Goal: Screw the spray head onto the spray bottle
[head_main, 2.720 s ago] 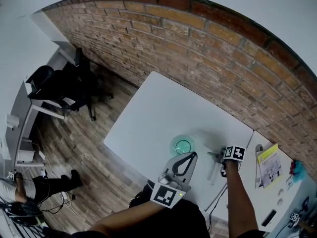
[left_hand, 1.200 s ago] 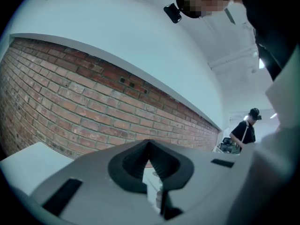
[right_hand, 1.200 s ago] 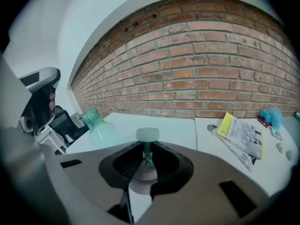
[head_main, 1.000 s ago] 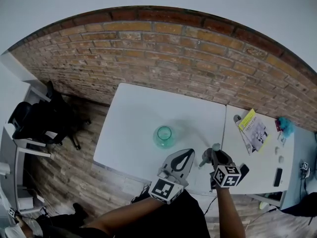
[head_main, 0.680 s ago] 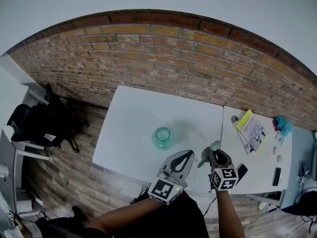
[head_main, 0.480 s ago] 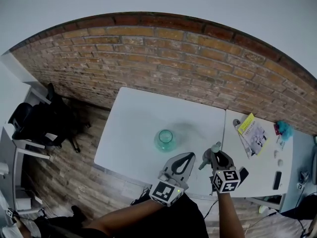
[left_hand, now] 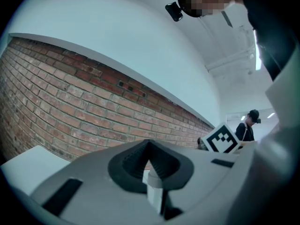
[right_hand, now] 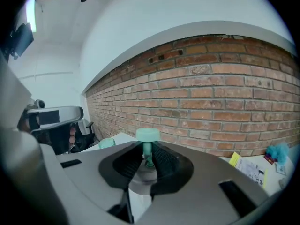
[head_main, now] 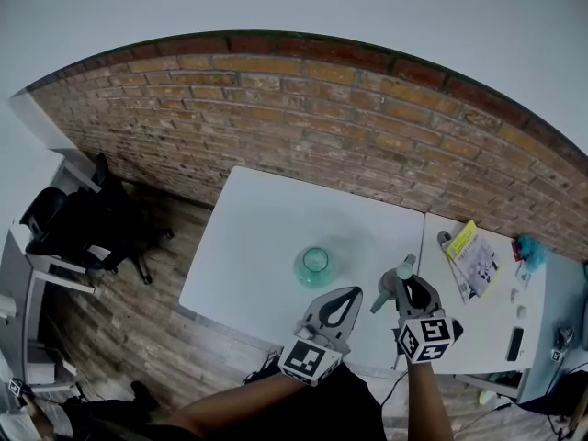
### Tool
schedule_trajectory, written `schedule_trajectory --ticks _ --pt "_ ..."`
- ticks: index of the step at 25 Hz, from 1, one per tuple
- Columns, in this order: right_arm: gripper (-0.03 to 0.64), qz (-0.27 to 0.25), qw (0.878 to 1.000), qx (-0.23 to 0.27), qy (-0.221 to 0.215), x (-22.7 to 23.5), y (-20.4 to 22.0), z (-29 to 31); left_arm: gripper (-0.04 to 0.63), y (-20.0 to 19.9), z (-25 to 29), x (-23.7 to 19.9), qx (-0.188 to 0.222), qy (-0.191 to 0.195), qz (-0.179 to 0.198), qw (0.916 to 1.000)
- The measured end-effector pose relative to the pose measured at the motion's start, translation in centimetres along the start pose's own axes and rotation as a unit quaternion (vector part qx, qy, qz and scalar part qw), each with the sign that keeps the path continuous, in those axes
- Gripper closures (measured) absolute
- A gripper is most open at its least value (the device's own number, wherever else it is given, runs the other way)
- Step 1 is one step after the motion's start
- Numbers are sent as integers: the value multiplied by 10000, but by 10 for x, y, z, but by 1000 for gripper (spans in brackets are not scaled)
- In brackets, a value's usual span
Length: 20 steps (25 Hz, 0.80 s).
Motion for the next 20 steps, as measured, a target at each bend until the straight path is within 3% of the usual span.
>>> schedule_trajectory --ticks 9,20 --pt "551 -130 9991 344 -220 -20 -41 -4 594 -6 -7 -18 57 -269 -3 9996" --pt "551 -305 9974 487 -442 -40 -69 -7 594 -3 -22 -30 50 -553 311 9980"
Point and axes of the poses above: the fingertips, and each gripper's own axes: z forward along the fingers, x to its right, y out of its underside, the point moved 2 cm from there along -z, backward along the fingers, and after that the axes turned 9 degrees about z, right-handed, at the moved point
